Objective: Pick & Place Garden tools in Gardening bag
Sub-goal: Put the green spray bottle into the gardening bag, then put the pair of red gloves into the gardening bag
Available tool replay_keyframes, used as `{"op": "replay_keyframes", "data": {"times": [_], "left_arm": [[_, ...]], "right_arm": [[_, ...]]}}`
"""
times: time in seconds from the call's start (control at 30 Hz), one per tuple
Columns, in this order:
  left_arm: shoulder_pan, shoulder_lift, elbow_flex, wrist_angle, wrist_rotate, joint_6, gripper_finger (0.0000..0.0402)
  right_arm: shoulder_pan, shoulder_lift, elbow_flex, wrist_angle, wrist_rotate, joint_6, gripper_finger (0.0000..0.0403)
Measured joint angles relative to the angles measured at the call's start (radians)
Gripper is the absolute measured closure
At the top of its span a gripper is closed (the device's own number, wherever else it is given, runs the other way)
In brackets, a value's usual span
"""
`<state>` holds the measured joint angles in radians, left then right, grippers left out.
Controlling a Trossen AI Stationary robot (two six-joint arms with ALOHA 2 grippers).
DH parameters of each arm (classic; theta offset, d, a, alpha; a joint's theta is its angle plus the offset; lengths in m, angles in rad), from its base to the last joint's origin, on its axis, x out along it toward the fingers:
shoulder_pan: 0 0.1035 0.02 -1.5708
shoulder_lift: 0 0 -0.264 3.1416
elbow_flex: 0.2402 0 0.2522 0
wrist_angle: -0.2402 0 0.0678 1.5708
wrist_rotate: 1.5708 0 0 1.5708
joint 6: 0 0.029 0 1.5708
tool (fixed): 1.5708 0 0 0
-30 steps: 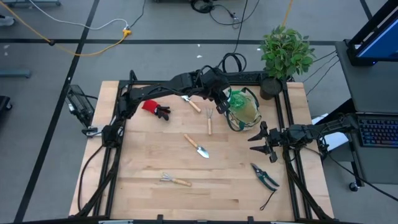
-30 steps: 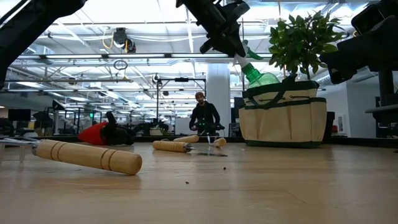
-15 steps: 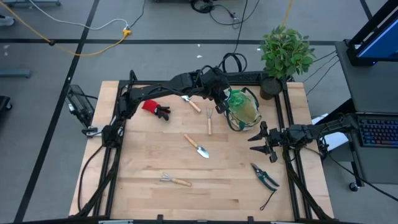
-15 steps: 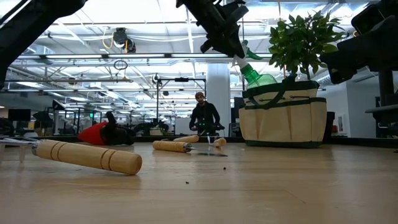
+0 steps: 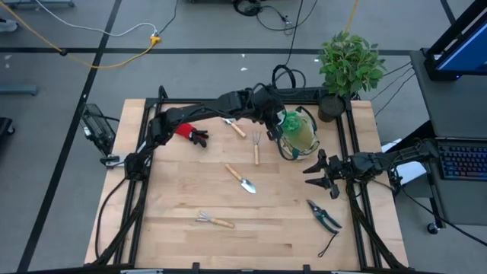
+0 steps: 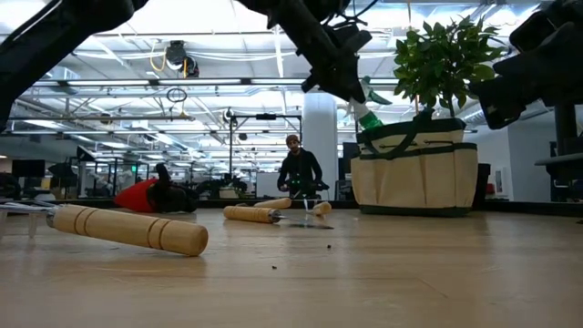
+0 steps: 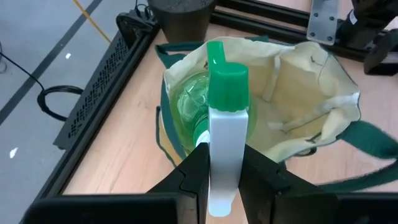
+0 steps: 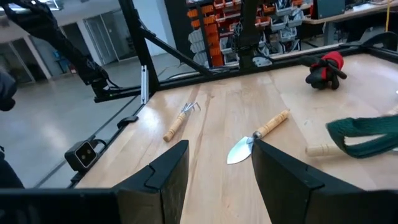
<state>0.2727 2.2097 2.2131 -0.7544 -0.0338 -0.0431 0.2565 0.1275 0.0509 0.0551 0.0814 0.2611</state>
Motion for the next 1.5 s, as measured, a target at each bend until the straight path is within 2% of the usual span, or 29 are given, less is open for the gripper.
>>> {"op": "replay_keyframes", "data": {"times": [0.57, 0.7, 0.87, 0.97, 1.1, 1.27, 1.5], "left_arm": [[0.0, 0.0, 0.001, -0.002, 0.013, 0.077, 0.0324], [0.0, 0.0, 0.001, 0.0, 0.0, 0.09, 0.0277], [0.0, 0.0, 0.001, 0.005, -0.064, 0.089, 0.0214], [0.002, 0.0, 0.001, 0.005, -0.091, 0.09, 0.0196], [0.002, -0.035, 0.001, -0.026, -0.151, 0.088, 0.019], [0.002, -0.126, 0.003, -0.191, -0.234, 0.006, 0.019], [0.005, -0.19, 0.003, -0.608, -0.25, -0.312, 0.019]], "right_arm": [[0.0, 0.005, 0.0, 0.0, 0.003, -0.015, 0.0236], [0.0, 0.005, 0.0, 0.0, 0.003, -0.015, 0.0236], [0.0, 0.005, 0.0, 0.0, 0.003, -0.013, 0.0236], [0.0, 0.005, 0.0, 0.0, 0.003, -0.012, 0.0236], [0.0, 0.005, 0.0, 0.0, 0.003, -0.012, 0.0236], [0.0, 0.005, 0.0, 0.0, 0.001, -0.012, 0.0236], [0.0, 0.005, 0.0, 0.0, -0.002, -0.011, 0.0236]]}}
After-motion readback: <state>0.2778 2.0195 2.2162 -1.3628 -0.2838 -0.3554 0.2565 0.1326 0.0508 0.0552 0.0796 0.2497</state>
